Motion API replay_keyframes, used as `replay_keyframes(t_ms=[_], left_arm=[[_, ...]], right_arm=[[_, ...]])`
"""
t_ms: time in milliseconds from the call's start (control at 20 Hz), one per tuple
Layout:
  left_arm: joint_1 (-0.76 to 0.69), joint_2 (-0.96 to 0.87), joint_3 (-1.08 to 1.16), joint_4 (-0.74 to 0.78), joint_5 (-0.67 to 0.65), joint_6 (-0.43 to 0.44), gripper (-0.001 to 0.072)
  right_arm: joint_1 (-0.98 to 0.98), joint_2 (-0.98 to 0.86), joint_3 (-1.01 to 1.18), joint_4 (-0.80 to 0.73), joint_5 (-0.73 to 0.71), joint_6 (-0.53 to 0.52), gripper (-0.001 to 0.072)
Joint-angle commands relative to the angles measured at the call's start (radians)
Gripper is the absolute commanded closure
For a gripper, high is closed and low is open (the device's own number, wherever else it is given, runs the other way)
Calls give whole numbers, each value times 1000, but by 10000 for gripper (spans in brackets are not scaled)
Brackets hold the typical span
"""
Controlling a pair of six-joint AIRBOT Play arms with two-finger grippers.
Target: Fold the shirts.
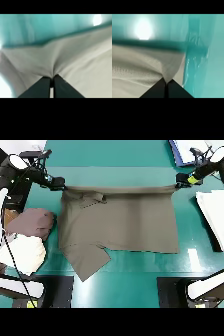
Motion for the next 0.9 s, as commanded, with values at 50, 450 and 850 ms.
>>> replay_keyframes(t_ms=[50, 450, 850], left_arm=[[0, -6, -120, 63, -98, 20, 683], [1, 8, -197, 70, -127, -165, 92], [1, 519, -625, 225, -100, -258, 92]], right_arm=[[13, 85, -224, -1, -39, -10, 696], [-7, 114, -307, 181, -25, -11, 255], [-45, 484, -583, 229, 3, -51, 261]])
